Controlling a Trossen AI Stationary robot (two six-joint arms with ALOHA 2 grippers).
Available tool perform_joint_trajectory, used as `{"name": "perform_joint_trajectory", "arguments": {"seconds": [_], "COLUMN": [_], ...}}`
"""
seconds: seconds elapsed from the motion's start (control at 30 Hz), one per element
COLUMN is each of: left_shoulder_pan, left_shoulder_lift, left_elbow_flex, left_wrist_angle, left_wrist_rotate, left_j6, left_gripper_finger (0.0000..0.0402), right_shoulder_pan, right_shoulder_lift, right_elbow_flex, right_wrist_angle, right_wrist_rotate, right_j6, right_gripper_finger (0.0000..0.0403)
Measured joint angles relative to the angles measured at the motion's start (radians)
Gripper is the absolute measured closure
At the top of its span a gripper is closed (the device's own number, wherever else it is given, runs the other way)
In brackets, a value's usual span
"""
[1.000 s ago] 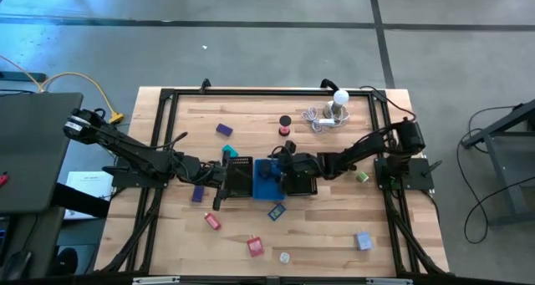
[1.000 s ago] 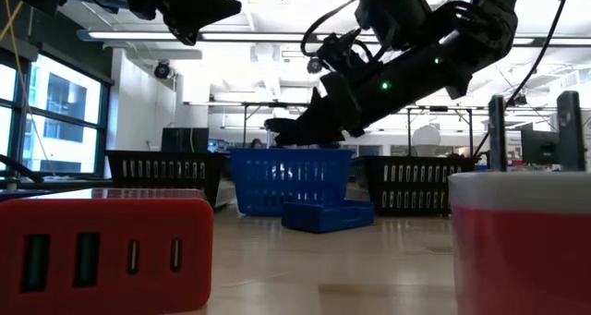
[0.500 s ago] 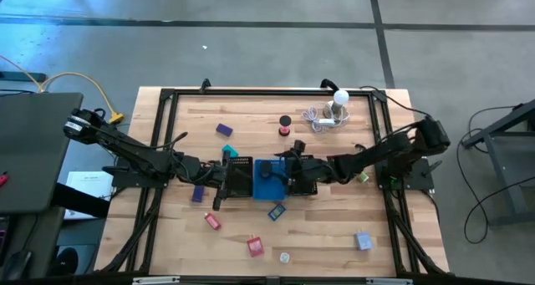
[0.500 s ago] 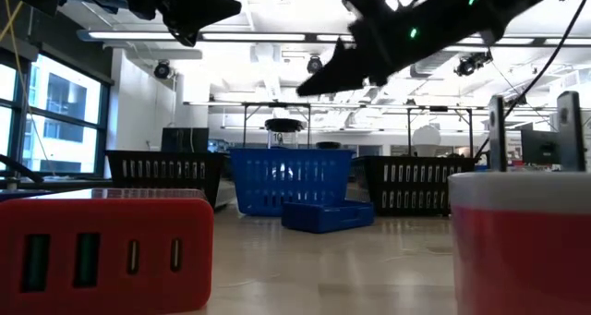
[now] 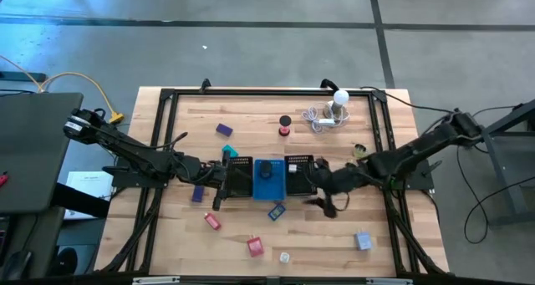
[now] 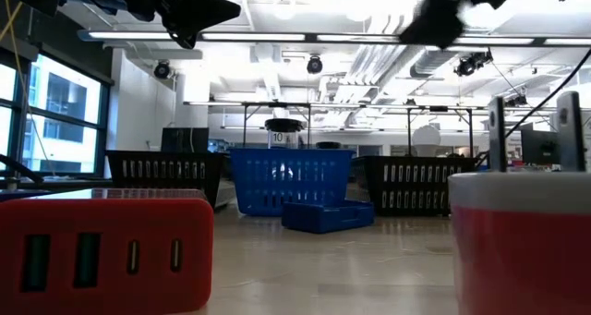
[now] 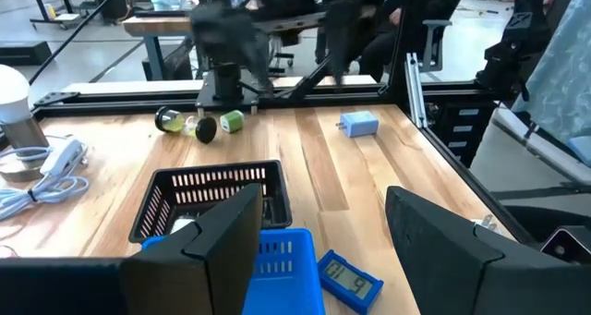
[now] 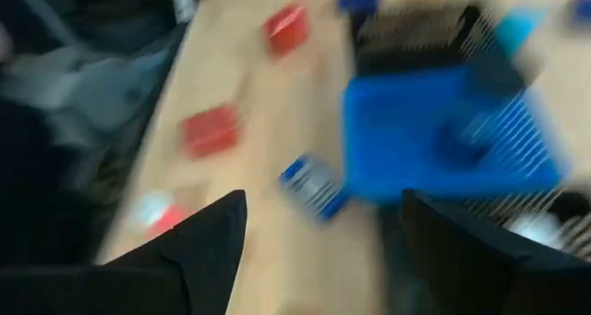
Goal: Pick & Place Office items
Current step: Put the left violet digital clock into the left black bin
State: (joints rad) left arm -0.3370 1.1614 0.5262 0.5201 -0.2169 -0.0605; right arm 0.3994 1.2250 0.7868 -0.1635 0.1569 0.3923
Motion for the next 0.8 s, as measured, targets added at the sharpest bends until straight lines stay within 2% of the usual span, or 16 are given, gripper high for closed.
{"name": "perform_joint_trajectory", "arguments": {"seconds": [0.2, 0.33, 0.47, 0.57, 0.7, 0.8], "left_shoulder_pan": [0.000, 0.000, -0.018, -0.053, -0.109, -0.162], "left_shoulder_lift": [0.000, 0.000, -0.001, -0.011, -0.044, -0.061], "left_elbow_flex": [0.000, 0.000, 0.000, 0.008, 0.051, 0.122], "left_wrist_angle": [-0.001, -0.007, -0.059, -0.127, -0.279, -0.429], "left_wrist_rotate": [0.000, 0.000, 0.052, 0.051, -0.046, -0.077], "left_j6": [-0.006, -0.031, -0.064, -0.085, -0.120, -0.160], "left_gripper_finger": [0.0177, 0.0177, 0.0177, 0.0177, 0.0177, 0.0177], "right_shoulder_pan": [0.079, 0.110, 0.124, 0.125, 0.123, 0.122], "right_shoulder_lift": [-0.017, 0.003, 0.015, 0.019, 0.018, 0.019], "right_elbow_flex": [0.000, 0.000, -0.001, -0.001, -0.001, -0.001], "right_wrist_angle": [-0.151, -0.186, -0.184, -0.189, -0.182, -0.183], "right_wrist_rotate": [-0.161, -0.163, -0.125, -0.100, -0.083, -0.078], "right_j6": [0.244, 0.339, 0.341, 0.318, 0.282, 0.266], "right_gripper_finger": [0.0128, 0.0134, 0.0143, 0.0148, 0.0153, 0.0155]}}
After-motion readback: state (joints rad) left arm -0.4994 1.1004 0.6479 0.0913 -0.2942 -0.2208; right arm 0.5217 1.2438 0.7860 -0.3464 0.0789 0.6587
